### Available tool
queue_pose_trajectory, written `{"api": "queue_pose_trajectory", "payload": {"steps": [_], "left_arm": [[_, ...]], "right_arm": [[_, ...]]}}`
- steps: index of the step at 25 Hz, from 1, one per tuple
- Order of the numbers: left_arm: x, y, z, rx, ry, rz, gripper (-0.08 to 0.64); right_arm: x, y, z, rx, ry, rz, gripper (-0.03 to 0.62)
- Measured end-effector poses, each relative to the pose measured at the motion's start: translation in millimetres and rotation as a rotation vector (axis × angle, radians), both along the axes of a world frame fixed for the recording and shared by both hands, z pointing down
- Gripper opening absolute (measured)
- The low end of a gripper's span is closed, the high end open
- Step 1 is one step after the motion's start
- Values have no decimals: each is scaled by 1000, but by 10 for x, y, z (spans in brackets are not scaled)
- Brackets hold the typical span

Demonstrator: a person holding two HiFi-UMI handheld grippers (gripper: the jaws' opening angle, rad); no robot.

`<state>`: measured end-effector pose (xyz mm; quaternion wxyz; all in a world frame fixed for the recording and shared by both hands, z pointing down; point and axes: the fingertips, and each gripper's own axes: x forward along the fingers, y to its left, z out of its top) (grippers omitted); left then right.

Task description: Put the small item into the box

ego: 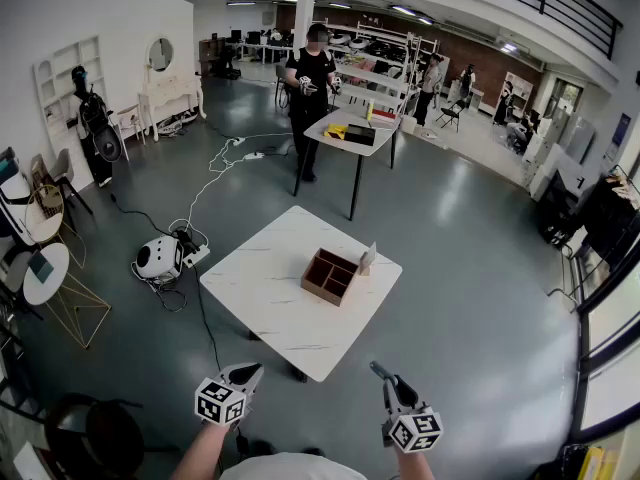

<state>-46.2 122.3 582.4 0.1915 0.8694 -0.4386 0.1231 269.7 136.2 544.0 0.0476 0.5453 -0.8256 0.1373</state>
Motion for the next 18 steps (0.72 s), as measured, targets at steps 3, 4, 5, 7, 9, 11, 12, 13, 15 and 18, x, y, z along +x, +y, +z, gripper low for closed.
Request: {"api": "queue_pose_trajectory", "payload": {"steps": [3, 4, 5, 7, 9, 11, 12, 13, 15, 18], "left_arm": [[-20, 10, -13, -1, 1, -4, 15], [-19, 14, -12, 0, 1, -4, 15], [-16, 18, -9, 1, -1, -3, 15], [-12, 22, -7, 2, -1, -2, 15], [-23, 23, -11, 1, 0, -2, 15], [-40, 27, -5, -2, 2, -3, 15], [-47, 32, 5, -3, 2, -3, 15], [-52, 36, 16, -5, 3, -2, 15], [-62, 43, 37, -8, 4, 2, 15], [-71, 48, 57, -12, 4, 10, 15]], "right_arm": [[-3, 11, -20, 3, -2, 4, 81], [-1, 13, -23, 5, -3, 5, 83], [2, 13, -27, 7, -6, 5, 83], [2, 10, -34, 8, -16, 7, 81], [-9, 6, -26, -2, -24, 9, 83], [-25, 13, -7, -14, -22, 11, 83], [-35, 23, 2, -16, -21, 10, 83], [-46, 33, 10, -17, -21, 9, 83], [-70, 50, 28, -18, -23, 5, 83], [-102, 65, 72, -31, -23, 3, 83]]}}
